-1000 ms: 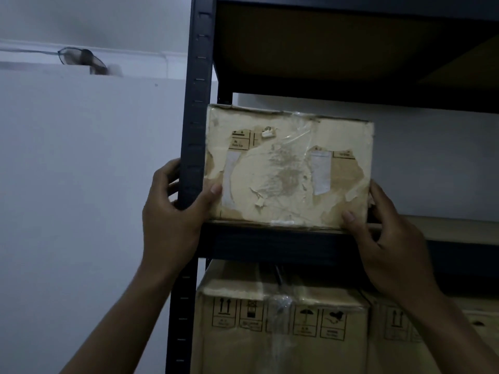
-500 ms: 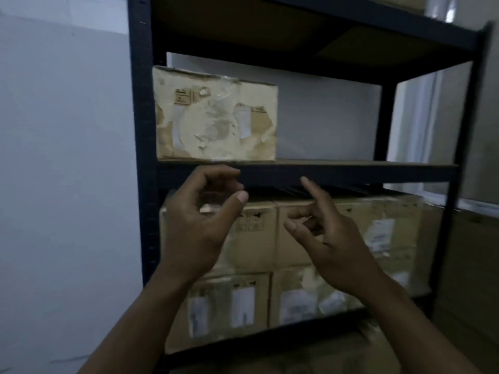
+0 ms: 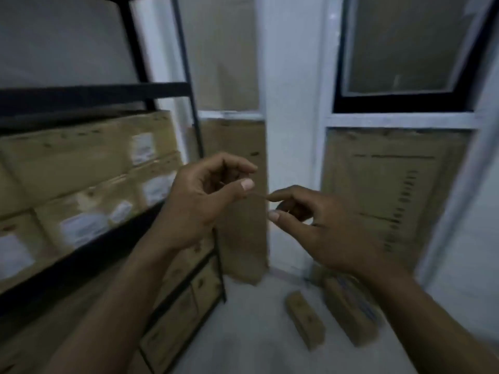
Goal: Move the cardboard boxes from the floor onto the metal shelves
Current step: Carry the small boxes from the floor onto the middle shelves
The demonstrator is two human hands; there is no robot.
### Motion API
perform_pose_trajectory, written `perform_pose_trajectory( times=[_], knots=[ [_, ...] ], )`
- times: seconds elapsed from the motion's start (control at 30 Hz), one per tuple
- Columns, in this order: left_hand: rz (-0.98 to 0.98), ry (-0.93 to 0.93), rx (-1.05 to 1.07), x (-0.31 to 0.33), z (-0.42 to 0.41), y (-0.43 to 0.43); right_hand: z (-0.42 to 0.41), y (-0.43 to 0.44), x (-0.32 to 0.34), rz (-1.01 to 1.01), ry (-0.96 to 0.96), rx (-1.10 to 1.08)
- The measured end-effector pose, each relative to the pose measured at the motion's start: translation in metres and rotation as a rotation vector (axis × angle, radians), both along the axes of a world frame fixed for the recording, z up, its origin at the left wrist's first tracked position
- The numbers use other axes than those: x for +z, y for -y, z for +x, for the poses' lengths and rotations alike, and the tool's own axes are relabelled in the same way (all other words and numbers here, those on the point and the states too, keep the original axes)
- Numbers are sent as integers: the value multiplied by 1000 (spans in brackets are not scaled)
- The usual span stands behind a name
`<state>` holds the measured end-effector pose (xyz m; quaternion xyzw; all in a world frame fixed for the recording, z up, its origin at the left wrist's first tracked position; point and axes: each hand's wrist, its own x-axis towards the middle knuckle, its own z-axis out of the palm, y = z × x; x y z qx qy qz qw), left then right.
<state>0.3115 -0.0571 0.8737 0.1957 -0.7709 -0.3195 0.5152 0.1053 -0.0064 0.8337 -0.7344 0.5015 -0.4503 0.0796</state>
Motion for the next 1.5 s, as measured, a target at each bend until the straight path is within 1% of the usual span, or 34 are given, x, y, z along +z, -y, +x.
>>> perform_pose_trajectory(
  times=[0.1, 0.17, 0.27, 0.37, 0.47, 0.57, 0.63, 0.8, 0.97, 1.13, 1.3, 1.37, 1.5],
  knots=[
    [73, 91, -252, -20, -89, -11, -68, -59, -24, 37, 90, -228],
    [100, 159, -390, -32, -151, -26, -110, -99, -39, 63, 163, -375],
    [141, 254, -594, -51, -243, -56, -167, -159, -60, 104, 222, -584],
    [182, 343, -781, -74, -328, -91, -220, -220, -81, 107, 301, -795],
    [237, 384, -935, -97, -406, -126, -271, -273, -100, 143, 331, -971],
    [247, 431, -1045, -118, -482, -156, -325, -315, -116, 207, 345, -1078],
    [291, 453, -1094, -132, -535, -175, -364, -342, -128, 259, 379, -1149],
    [346, 513, -1180, -157, -634, -217, -426, -393, -152, 396, 422, -1267],
    [430, 624, -1265, -181, -724, -259, -478, -444, -177, 413, 503, -1405],
    [498, 726, -1261, -211, -806, -276, -544, -471, -209, 426, 589, -1465],
    [508, 806, -1146, -252, -897, -273, -637, -479, -263, 439, 719, -1446],
    [494, 856, -1071, -274, -933, -266, -683, -478, -290, 431, 783, -1420],
    [528, 971, -904, -315, -989, -247, -761, -471, -343, 448, 919, -1381]
  ],
)
